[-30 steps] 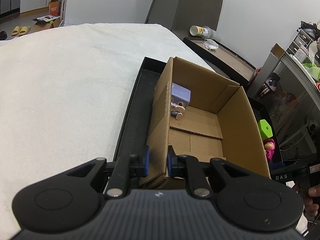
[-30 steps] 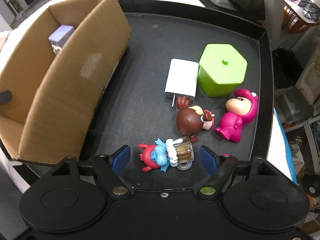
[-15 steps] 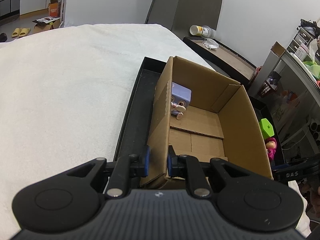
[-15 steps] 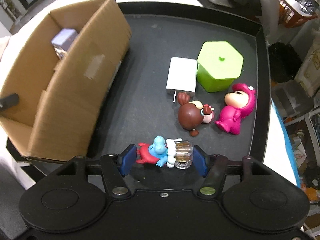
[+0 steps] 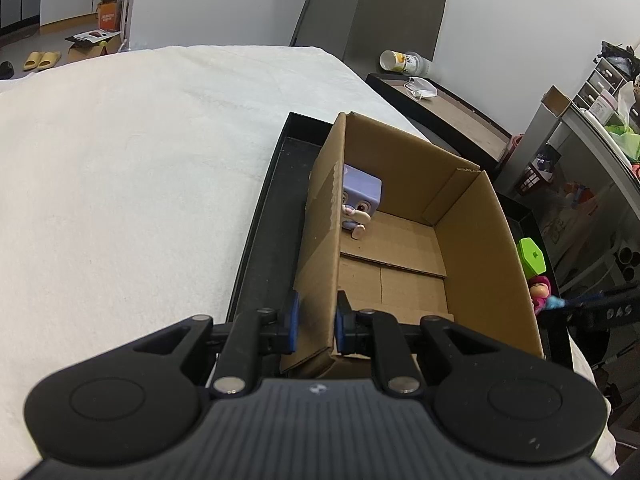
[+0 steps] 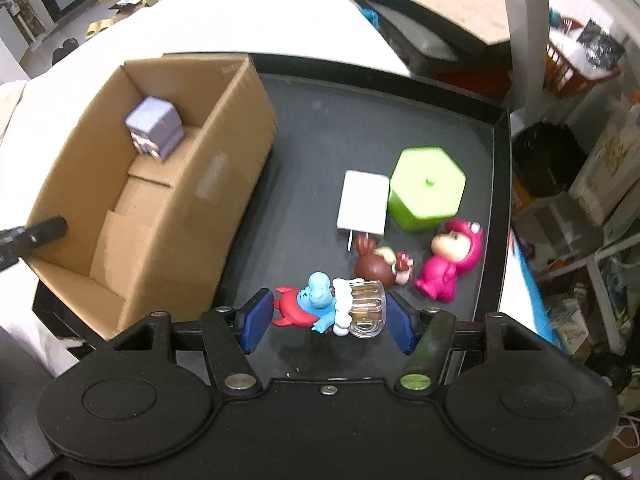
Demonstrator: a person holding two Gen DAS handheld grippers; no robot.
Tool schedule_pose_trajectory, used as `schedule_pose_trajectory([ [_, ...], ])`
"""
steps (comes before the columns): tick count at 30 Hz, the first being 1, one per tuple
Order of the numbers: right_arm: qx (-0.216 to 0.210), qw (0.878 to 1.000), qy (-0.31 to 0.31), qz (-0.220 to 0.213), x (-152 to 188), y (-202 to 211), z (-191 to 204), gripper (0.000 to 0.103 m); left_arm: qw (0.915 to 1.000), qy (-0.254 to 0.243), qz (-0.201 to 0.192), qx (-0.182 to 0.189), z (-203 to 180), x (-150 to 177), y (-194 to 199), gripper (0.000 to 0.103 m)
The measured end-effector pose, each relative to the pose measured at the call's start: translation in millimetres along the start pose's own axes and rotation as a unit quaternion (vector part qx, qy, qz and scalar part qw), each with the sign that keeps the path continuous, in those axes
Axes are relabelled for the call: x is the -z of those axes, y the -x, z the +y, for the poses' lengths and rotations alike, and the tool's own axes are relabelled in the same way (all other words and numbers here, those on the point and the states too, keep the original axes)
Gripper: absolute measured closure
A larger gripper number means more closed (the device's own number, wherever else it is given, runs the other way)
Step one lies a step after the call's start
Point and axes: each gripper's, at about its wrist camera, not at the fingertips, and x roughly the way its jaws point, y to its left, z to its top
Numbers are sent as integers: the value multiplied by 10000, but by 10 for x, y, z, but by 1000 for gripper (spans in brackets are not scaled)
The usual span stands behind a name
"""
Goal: Organize rigid objects
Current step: 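Close the right gripper on the blue-red figure and lift it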
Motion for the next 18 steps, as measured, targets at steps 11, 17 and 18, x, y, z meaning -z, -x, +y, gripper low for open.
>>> schedule_pose_trajectory([
  [11, 25, 9996, 168, -223, -216, 222, 128, 43, 10000, -6, 0, -1, -8, -4, 5, 87],
  [17, 35, 9992, 271, -296, -315, 283, 214, 43, 10000, 6, 9, 2, -15, -7, 0, 87],
  [18, 31, 9991, 297, -313, -331, 293, 228, 43, 10000, 0, 8, 0, -17, -6, 0, 87],
])
